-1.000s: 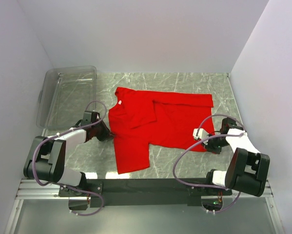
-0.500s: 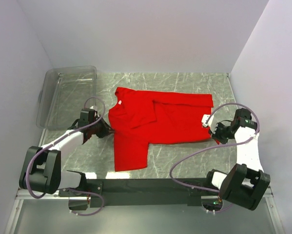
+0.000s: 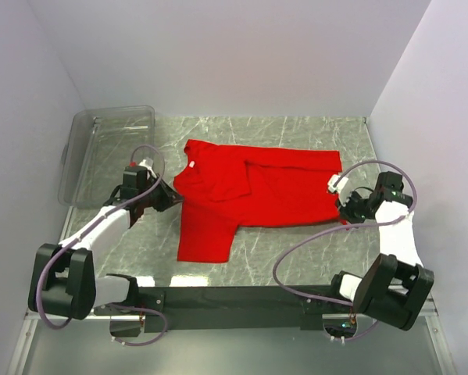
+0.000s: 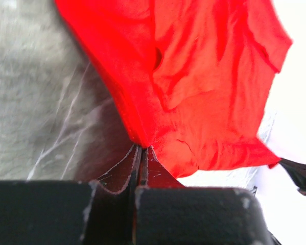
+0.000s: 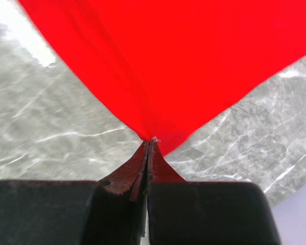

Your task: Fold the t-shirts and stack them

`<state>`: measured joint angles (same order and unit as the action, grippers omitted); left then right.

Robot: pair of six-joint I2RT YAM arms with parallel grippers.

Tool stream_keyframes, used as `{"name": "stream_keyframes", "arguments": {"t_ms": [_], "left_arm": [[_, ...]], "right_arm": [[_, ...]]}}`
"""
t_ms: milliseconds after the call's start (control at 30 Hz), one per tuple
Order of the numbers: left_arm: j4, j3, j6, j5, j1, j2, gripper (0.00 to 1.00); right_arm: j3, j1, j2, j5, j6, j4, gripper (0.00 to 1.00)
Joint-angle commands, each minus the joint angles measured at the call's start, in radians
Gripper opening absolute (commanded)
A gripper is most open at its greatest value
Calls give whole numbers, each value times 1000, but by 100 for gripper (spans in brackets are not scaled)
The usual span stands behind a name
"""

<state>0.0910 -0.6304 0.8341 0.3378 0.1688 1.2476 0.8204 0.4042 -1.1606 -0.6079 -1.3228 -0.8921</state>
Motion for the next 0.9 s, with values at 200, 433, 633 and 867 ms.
{"name": "stream_keyframes", "arguments": {"t_ms": [200,433,633,867], "left_arm": [[-66,-156,66,67,-9,140,1],[-16,-256,65,56,-11,223,1],[-22,-255,82,55,-11,228,1],[-11,-304,76,43,-12,274,1]], "right_arm": [[-18,8,-149,75,123,191,0],[42,7,-238,71,209,262,0],[95,1,-306,69,253,291,0],[131,-10,-358,62,290,311,0]]}}
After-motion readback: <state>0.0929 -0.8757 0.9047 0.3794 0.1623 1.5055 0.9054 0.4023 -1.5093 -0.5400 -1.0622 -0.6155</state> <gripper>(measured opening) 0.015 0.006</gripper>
